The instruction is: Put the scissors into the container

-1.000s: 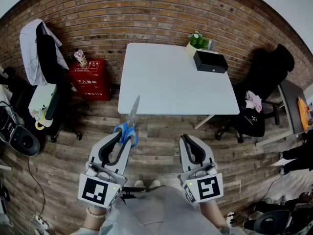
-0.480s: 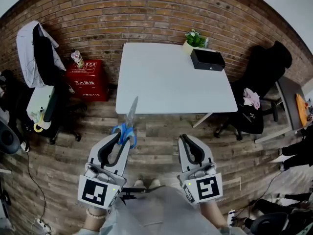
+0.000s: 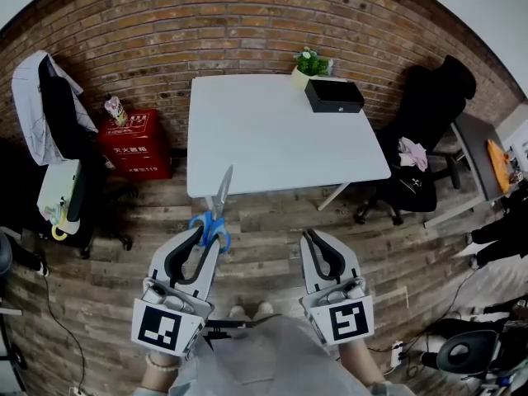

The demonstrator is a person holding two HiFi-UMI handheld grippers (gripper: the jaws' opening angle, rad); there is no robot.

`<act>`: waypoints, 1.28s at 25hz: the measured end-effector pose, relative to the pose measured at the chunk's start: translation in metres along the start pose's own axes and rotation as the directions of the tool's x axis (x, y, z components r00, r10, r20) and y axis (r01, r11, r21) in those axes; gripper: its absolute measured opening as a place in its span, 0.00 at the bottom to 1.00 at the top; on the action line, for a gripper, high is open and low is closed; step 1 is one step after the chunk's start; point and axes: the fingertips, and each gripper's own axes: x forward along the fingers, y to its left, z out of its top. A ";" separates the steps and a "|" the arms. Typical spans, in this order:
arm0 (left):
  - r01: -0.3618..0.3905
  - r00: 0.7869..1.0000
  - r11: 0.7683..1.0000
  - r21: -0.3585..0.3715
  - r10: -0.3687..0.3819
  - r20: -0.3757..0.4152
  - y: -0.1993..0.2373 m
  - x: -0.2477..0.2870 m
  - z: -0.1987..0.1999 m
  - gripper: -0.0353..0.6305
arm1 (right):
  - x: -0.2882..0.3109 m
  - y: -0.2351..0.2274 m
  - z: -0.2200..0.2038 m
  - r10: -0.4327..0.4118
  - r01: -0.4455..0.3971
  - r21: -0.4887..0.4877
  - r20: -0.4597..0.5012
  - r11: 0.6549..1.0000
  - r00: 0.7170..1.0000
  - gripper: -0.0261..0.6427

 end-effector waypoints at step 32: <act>0.168 0.985 0.986 0.007 -0.168 0.038 -0.059 0.112 0.004 0.20 | -0.025 -0.122 -0.024 -0.220 0.220 0.039 -0.006 0.975 0.975 0.12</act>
